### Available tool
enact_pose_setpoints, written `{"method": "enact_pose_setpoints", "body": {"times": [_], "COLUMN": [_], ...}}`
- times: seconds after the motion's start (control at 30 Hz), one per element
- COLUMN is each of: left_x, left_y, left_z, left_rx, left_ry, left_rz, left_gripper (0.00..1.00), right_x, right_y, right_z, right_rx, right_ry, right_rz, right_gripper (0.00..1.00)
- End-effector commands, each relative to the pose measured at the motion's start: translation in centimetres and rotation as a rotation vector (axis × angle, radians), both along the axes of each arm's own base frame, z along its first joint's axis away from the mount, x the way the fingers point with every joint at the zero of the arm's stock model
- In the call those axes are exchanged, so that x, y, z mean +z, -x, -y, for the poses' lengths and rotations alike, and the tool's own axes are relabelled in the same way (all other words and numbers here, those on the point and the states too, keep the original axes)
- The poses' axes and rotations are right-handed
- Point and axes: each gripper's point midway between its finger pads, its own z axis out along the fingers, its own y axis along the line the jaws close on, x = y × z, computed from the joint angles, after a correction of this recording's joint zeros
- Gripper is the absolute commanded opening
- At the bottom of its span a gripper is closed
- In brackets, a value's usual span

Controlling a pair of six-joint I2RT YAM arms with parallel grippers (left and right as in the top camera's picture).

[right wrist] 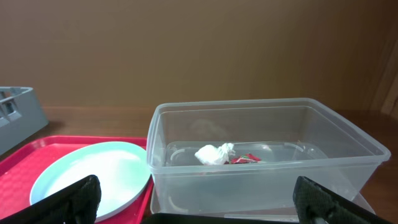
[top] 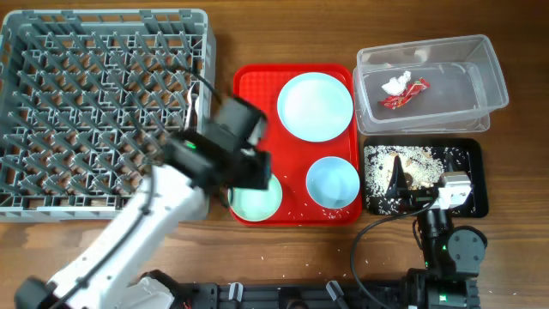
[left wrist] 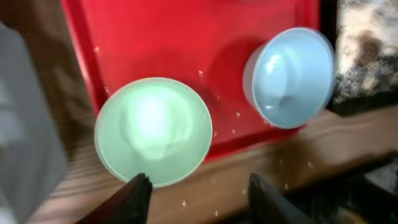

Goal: Sort waste into correct bins and load items into the dishwasher rack
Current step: 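Grasp the green cup on the red tray with the left gripper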

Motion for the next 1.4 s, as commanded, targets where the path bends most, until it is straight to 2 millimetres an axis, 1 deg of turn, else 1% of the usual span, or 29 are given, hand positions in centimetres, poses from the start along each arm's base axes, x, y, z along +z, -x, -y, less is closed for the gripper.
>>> {"method": "enact_pose_setpoints", "body": {"times": [0.0,0.07,0.13,0.17,0.2,0.23,0.3,0.33,0.4,0.47,0.53,0.57,0.6,0.67,0.7,0.73,0.8,0.87,0.9,0.97,1.03,1.1,1.17,1.2,1.23,1.3,1.33,1.37], "left_x": [-4.1,-5.3,-6.4,-7.4,-8.8,-9.9,-12.2,-12.7,-12.7,-12.0,-9.4,-7.8,-6.6,-5.6,-5.5,-5.7,-7.8,-10.1,-11.0,-11.7,-11.9,-12.3,-13.0,-13.3,-13.5,-13.3,-12.8,-11.5], "left_y": [1.4,1.8,2.3,2.3,2.6,2.8,3.1,3.0,3.0,2.9,2.6,2.2,1.9,1.0,0.7,0.5,0.8,1.2,1.3,0.8,0.3,0.4,0.4,0.6,1.0,0.7,0.5,0.0], "left_z": [-0.1,1.2,3.5,4.9,5.6,5.6,5.2,5.2,5.2,5.2,5.1,4.6,3.4,0.0,-1.9,-3.0,-5.2,-6.3,-6.8,-7.1,-6.5,-5.8,-5.6,-5.8,-5.9,-5.8,-5.7,-5.3], "left_rx": [0.154,0.139,0.095,0.066,0.045,0.060,0.080,0.082,0.082,0.083,0.094,0.105,0.131,0.202,0.244,0.272,0.333,0.365,0.378,0.408,0.403,0.391,0.368,0.367,0.338,0.312,0.310,0.286], "left_ry": [-0.125,-0.109,-0.076,-0.074,-0.093,-0.122,-0.182,-0.193,-0.192,-0.182,-0.144,-0.128,-0.138,-0.214,-0.260,-0.279,-0.326,-0.335,-0.340,-0.306,-0.269,-0.244,-0.251,-0.264,-0.280,-0.276,-0.274,-0.267], "left_rz": [-0.018,-0.034,-0.045,-0.041,-0.055,-0.079,-0.126,-0.127,-0.127,-0.120,-0.096,-0.073,-0.045,-0.004,-0.008,-0.025,-0.080,-0.127,-0.133,-0.135,-0.137,-0.159,-0.172,-0.186,-0.199,-0.186,-0.184,-0.169], "left_gripper": [0.43,0.43,0.42,0.42,0.38,0.37,0.29,0.28,0.27,0.26,0.28,0.31,0.35,0.37,0.38,0.37,0.37,0.37,0.37,0.36,0.31,0.28,0.26,0.24,0.17,0.04,0.04,0.04], "right_x": [0.1,0.2,0.2,0.2,0.2,0.2,0.2,0.2,0.2,0.1,0.2,0.2,0.1,0.2,0.2,0.2,0.2,0.2,0.2,0.2,0.2,0.2,0.2,0.2,0.2,0.2,0.2,0.2], "right_y": [0.0,0.0,0.0,0.0,0.0,0.0,0.0,0.0,0.0,0.0,0.0,0.0,0.0,0.0,0.0,0.0,0.0,0.0,0.0,0.0,0.0,0.0,0.0,0.0,0.0,0.0,0.0,0.0], "right_z": [-0.2,-0.2,-0.2,-0.2,-0.2,-0.2,-0.2,-0.2,-0.2,-0.2,-0.2,-0.2,-0.2,-0.2,-0.2,-0.2,-0.2,-0.2,-0.2,-0.2,-0.2,-0.2,-0.2,-0.2,-0.2,-0.2,-0.2,-0.2], "right_rx": [0.015,0.015,0.015,0.015,0.015,0.015,0.015,0.015,0.015,0.015,0.015,0.015,0.015,0.015,0.015,0.015,0.015,0.015,0.015,0.015,0.015,0.015,0.015,0.015,0.015,0.015,0.015,0.015], "right_ry": [-0.003,-0.003,-0.003,-0.003,-0.003,-0.003,-0.003,-0.003,-0.003,-0.003,-0.003,-0.003,-0.003,-0.003,-0.003,-0.003,-0.003,-0.003,-0.003,-0.003,-0.003,-0.003,-0.003,-0.003,-0.003,-0.003,-0.003,-0.003], "right_rz": [0.009,0.009,0.009,0.009,0.009,0.009,0.009,0.009,0.009,0.009,0.009,0.009,0.009,0.009,0.009,0.009,0.009,0.009,0.009,0.009,0.009,0.009,0.009,0.009,0.009,0.009,0.009,0.009], "right_gripper": [1.00,1.00,1.00,1.00,1.00,1.00,1.00,1.00,1.00,1.00,1.00,1.00,1.00,1.00,1.00,1.00,0.99,1.00,1.00,1.00,1.00,1.00,1.00,1.00,1.00,0.99,1.00,1.00]}}
